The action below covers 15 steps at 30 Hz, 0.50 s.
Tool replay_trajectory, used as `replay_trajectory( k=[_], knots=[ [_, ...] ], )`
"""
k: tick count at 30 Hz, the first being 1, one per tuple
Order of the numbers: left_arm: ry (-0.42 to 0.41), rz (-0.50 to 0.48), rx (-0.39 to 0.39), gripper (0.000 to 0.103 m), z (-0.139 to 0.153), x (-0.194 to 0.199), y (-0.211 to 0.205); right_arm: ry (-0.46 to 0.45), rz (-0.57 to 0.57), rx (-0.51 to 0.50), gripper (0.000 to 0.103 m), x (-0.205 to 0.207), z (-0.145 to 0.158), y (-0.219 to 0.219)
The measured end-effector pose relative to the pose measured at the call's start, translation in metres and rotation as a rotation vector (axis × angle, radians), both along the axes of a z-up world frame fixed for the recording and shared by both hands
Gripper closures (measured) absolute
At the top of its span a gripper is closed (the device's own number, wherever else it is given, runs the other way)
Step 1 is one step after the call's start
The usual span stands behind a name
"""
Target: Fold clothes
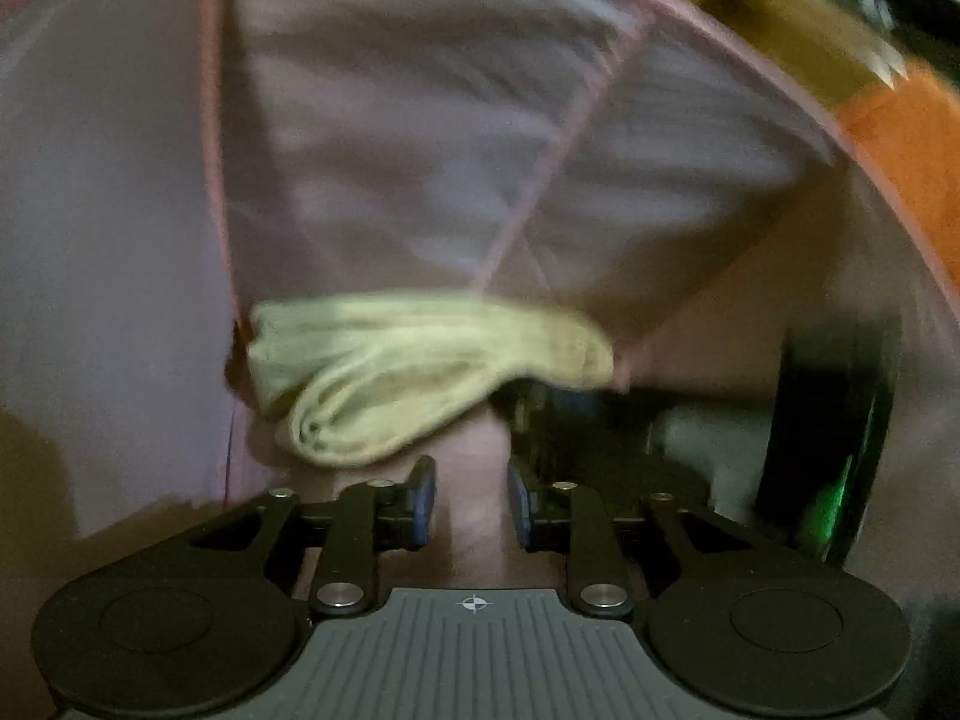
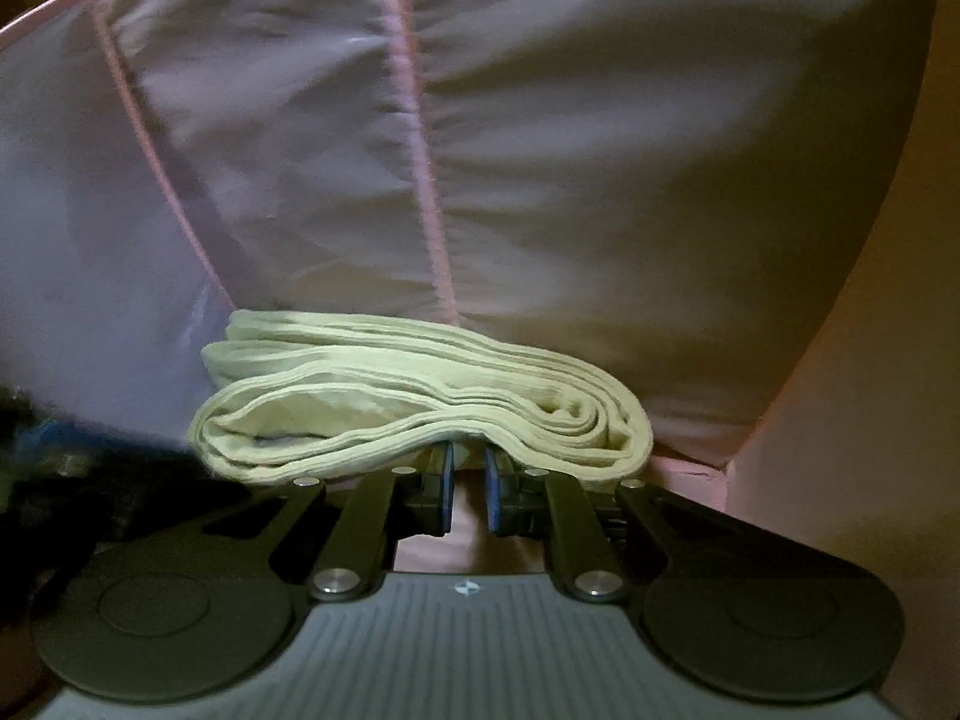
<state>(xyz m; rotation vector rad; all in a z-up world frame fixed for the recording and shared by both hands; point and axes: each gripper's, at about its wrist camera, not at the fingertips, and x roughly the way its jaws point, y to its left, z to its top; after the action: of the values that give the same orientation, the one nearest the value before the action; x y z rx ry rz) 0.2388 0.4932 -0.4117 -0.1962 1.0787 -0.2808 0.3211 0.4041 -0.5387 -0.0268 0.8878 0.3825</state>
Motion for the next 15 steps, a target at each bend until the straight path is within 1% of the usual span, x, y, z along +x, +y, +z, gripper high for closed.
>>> replay_trajectory(
  k=[2, 6, 9, 12, 15],
  knots=[
    [-0.007, -0.037, 0.103, 0.074, -0.005, -0.008, -0.007, 0.03, -0.036, 0.038, 0.09, 0.008, 0.002, -0.003],
    [0.013, 0.039, 0.09, 0.074, -0.016, -0.009, -0.001, 0.058, -0.036, 0.041, 0.09, 0.018, 0.004, 0.003],
    [0.009, 0.049, 0.112, 0.074, -0.025, -0.003, -0.002, 0.062, -0.026, 0.048, 0.089, 0.019, 0.005, 0.007],
    [-0.017, 0.045, 0.15, 0.074, -0.03, 0.004, -0.01, 0.068, -0.029, 0.054, 0.089, 0.022, 0.005, 0.009],
    [-0.015, 0.067, 0.173, 0.074, -0.039, 0.013, -0.014, 0.069, -0.032, 0.057, 0.089, 0.023, 0.004, 0.012]
  ],
)
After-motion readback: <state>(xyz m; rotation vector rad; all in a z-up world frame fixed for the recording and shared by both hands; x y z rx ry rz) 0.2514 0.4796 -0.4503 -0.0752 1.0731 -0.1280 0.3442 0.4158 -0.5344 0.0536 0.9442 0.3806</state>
